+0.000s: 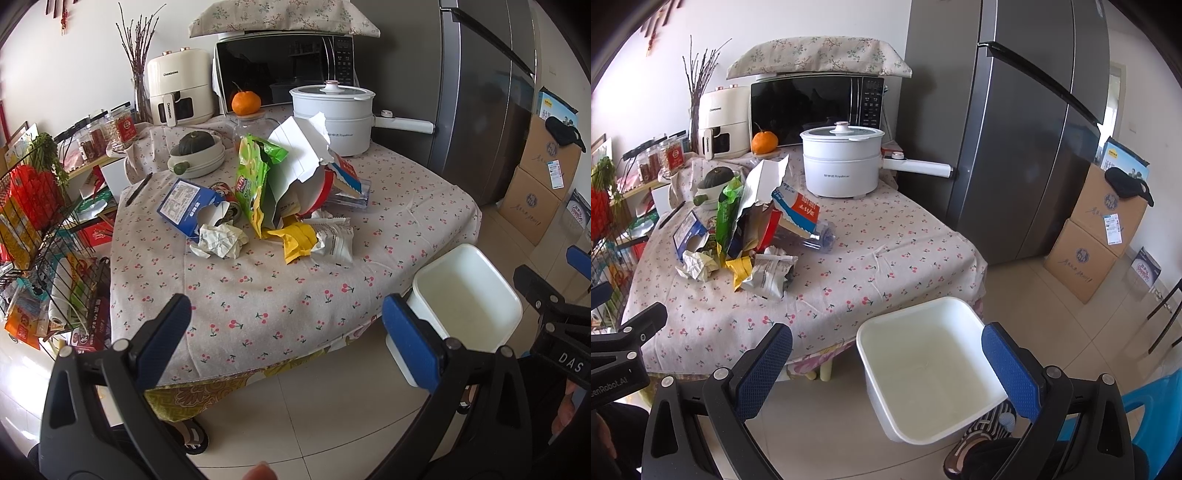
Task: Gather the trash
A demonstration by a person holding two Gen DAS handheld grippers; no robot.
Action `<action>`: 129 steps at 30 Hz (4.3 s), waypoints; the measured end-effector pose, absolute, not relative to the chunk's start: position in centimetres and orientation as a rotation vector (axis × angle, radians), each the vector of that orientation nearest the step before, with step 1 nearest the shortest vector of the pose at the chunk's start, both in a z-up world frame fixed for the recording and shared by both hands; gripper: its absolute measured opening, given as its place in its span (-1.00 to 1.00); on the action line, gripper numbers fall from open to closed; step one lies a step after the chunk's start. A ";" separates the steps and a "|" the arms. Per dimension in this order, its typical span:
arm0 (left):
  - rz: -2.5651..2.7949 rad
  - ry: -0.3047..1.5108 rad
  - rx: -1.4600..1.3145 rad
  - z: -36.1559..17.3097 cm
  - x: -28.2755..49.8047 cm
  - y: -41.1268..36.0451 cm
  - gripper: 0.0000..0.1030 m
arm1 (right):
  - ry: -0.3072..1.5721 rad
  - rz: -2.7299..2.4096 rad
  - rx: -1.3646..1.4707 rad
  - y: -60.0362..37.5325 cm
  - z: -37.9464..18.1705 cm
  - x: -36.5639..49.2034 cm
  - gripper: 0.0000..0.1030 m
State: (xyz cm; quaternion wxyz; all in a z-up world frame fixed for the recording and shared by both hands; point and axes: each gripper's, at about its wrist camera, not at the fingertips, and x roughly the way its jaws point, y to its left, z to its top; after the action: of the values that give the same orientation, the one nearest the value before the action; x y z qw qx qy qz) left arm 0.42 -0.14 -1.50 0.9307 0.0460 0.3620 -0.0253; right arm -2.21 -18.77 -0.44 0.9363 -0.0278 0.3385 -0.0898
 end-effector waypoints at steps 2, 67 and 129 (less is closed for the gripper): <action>-0.052 0.745 0.089 -1.6 0.4 0.0 0.99 | 0.688 -0.185 -0.063 -18.6 -0.5 -2.2 1.00; -0.179 0.724 -0.202 -2.7 13.3 10.4 -0.94 | 1.159 0.290 0.232 -13.2 -13.6 21.5 0.73; -0.921 1.099 -0.006 -11.5 9.3 -17.9 -0.57 | 1.165 -0.211 0.292 -38.3 -10.6 7.1 -0.20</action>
State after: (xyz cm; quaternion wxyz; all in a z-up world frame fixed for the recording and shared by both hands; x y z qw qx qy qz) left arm 9.34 -17.93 -11.52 0.7538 -0.0027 0.5036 -0.4222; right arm 7.08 -38.26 -10.59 0.8198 0.1373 0.5471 -0.0993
